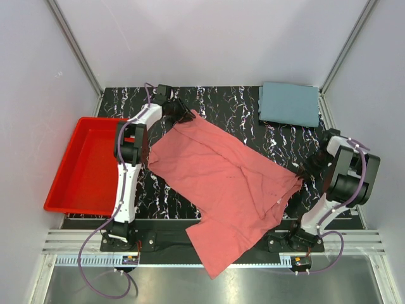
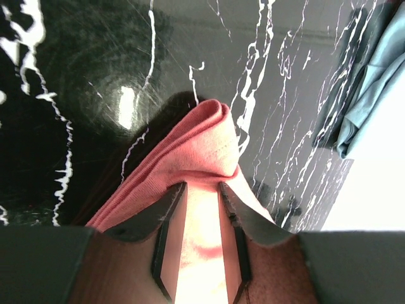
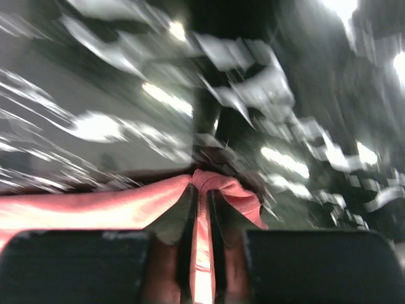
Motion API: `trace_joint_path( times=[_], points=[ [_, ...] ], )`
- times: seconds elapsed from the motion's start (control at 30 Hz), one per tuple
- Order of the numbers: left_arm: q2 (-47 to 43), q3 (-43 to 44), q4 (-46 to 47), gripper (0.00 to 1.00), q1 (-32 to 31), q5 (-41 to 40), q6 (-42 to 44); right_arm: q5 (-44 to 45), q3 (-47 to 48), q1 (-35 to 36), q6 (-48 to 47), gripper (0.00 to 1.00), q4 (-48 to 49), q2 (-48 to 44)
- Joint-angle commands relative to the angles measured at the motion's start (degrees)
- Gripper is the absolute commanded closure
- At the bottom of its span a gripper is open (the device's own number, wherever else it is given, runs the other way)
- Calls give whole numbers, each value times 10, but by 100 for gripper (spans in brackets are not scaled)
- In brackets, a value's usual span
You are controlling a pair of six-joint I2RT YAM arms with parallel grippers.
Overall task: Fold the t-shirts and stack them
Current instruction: Fold the tshirt
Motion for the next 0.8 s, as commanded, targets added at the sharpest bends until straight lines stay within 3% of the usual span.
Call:
trace_joint_path(
  times=[0.0,0.17,0.27,0.33,0.37,0.47,0.63,0.77],
  points=[
    [3,-6,27,68,9,-2,-15,22,72,-2,-9,90,96,46],
    [31,49,42,69,12,5,-41,53,206,-2,-42,95,73,116],
    [37,73,53,66,11,13,-61,60,283,-2,-74,91,45,163],
    [22,77,45,63,8,15,-60,53,315,-2,-77,79,17,184],
    [12,76,41,61,7,15,-43,48,331,-2,-78,62,13,184],
    [-40,70,-3,56,6,-6,9,63,353,-2,-82,44,-20,161],
    [-149,46,-89,53,2,-70,75,80,341,2,-75,32,-76,70],
    [-242,-44,-108,53,-7,-93,120,81,295,48,-82,29,-110,2]
  ],
)
